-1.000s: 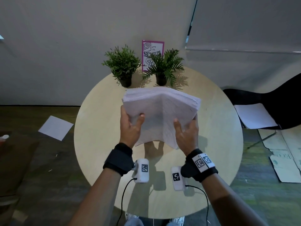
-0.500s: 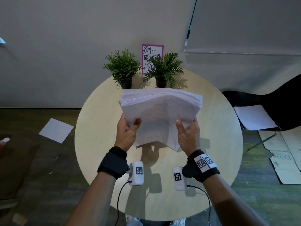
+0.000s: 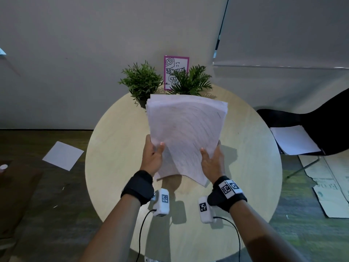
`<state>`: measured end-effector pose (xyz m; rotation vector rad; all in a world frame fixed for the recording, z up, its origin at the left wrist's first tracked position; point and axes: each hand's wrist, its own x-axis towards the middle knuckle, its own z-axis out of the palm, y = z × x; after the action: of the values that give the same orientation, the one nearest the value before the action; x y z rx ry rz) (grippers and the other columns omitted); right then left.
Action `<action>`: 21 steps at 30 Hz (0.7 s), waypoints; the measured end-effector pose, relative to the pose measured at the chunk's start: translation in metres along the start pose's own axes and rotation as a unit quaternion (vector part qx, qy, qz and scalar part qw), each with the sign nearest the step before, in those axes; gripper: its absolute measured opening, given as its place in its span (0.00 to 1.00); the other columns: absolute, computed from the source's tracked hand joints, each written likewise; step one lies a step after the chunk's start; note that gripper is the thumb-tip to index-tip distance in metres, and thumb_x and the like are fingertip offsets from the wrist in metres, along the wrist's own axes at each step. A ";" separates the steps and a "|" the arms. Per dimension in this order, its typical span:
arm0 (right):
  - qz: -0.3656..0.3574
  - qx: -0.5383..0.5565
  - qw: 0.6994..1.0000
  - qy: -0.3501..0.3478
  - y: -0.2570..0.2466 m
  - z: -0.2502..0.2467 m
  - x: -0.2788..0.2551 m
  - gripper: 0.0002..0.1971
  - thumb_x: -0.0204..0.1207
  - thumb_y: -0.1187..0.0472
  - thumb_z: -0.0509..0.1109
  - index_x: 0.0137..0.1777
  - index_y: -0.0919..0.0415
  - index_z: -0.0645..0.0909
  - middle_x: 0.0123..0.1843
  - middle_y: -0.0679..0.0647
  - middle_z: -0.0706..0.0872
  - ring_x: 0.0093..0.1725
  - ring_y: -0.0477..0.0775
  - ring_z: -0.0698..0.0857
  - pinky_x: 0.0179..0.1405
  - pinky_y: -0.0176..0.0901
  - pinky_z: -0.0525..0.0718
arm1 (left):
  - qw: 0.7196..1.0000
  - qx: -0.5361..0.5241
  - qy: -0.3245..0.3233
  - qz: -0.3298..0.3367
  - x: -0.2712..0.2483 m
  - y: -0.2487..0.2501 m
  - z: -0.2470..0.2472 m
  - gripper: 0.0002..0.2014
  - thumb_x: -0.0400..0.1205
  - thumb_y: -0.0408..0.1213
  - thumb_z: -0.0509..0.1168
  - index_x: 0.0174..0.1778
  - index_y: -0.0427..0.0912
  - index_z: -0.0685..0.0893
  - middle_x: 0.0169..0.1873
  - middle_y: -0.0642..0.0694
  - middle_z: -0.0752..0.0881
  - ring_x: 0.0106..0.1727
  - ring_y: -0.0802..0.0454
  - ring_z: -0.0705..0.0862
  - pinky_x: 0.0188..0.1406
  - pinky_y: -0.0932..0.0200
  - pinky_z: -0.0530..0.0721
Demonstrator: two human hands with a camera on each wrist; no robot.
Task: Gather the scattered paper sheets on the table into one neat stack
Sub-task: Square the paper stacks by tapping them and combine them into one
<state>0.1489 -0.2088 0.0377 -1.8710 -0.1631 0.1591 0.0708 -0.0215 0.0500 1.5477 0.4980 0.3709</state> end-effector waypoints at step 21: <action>0.210 -0.181 0.958 -0.078 0.136 -0.092 0.111 0.36 0.52 0.30 0.74 0.59 0.49 0.82 0.55 0.44 0.89 0.52 0.53 0.89 0.56 0.59 0.88 | 0.961 0.040 -0.114 -0.248 0.062 -0.049 0.089 0.18 0.85 0.33 0.67 0.71 0.44 0.77 0.67 0.48 0.81 0.62 0.45 0.80 0.61 0.52 0.77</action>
<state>0.2800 -0.3138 -0.0674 -2.2403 0.1108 0.6051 0.1661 -0.0648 -0.0067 1.4599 0.7011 -0.2147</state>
